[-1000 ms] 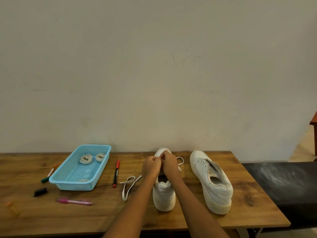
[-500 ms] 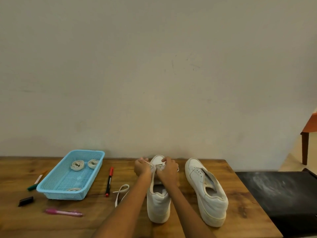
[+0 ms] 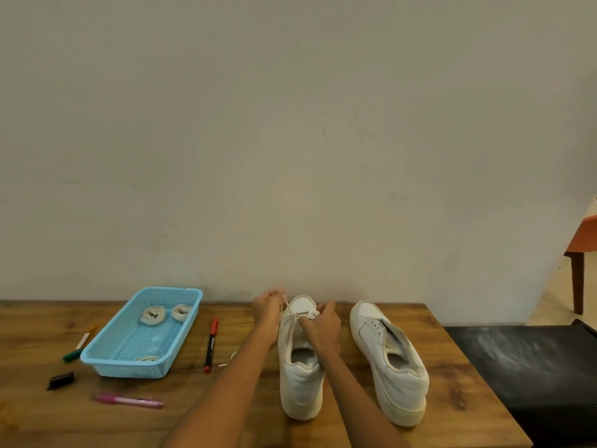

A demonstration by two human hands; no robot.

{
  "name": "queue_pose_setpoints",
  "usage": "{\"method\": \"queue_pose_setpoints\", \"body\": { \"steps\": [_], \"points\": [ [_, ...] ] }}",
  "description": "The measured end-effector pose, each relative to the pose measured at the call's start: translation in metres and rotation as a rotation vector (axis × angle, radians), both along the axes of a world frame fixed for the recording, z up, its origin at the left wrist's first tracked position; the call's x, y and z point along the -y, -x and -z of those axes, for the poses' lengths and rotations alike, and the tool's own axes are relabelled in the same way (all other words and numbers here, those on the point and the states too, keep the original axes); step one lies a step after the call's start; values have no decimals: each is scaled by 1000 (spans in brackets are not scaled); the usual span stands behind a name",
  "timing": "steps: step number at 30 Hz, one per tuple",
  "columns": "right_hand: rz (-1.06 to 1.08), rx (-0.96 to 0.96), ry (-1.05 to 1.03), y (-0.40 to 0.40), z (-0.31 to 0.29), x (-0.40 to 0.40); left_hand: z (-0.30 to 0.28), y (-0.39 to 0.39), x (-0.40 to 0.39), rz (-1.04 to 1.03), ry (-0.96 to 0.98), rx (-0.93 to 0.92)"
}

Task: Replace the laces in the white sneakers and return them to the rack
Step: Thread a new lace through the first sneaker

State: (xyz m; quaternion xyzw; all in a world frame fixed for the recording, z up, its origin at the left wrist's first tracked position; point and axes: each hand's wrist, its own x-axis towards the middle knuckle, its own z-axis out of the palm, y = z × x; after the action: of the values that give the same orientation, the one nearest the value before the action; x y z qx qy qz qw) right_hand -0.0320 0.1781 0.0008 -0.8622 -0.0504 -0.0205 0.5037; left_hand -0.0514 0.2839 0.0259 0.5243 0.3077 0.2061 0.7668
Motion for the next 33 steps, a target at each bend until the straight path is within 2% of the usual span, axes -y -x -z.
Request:
{"method": "queue_pose_setpoints", "body": {
  "steps": [1, 2, 3, 4, 6, 7, 8, 10, 13, 16, 18, 19, 21, 22, 23, 24, 26, 30, 33],
  "points": [
    [4, -7, -8, -1, 0, 0, -8, -3, 2, -52, 157, 62],
    [9, -17, -19, -1, 0, 1, -13, -5, 4, -91, 206, 69],
    [13, -23, -33, -2, 0, 2, -16, -4, 5, -109, 124, 19],
    [17, -26, -41, -2, 1, 2, -16, 0, 5, -96, -70, -88],
    [21, -26, -46, -3, 1, 1, -1, 7, 3, 50, -603, -364],
    [21, -23, -42, -3, 2, 1, 8, 10, 0, 154, -784, -468],
    [19, -18, -34, -4, 3, 0, 16, 11, -4, 242, -884, -548],
    [13, -10, -9, -4, 4, 0, 28, 7, -9, 303, -936, -603],
    [13, -8, -6, -5, 5, 1, 25, 4, -8, 351, -924, -562],
    [10, -5, -18, -4, 5, 1, 22, -2, -14, 420, -992, -585],
    [9, 8, -24, -4, 5, 1, 11, -5, -11, 374, -872, -497],
    [11, 9, -30, -4, 4, 1, 5, -6, -8, 305, -710, -399],
    [19, -1, -46, -3, 4, 1, -8, -9, -4, 73, -250, -163],
    [26, -8, -51, -3, 4, 1, -11, -10, -4, -32, -84, -74],
    [32, -11, -56, -3, 4, 1, -11, -9, -5, -84, -12, -27],
    [36, -15, -60, -3, 5, 1, -7, -9, -6, -88, -64, -54],
    [36, -17, -65, -3, 5, 1, 7, -3, -9, -10, -354, -200],
    [35, -16, -66, -4, 5, 2, 36, 6, -9, 334, -914, -436],
    [29, -15, -47, -5, 4, 1, 44, 4, -10, 382, -965, -479]
  ]
}}
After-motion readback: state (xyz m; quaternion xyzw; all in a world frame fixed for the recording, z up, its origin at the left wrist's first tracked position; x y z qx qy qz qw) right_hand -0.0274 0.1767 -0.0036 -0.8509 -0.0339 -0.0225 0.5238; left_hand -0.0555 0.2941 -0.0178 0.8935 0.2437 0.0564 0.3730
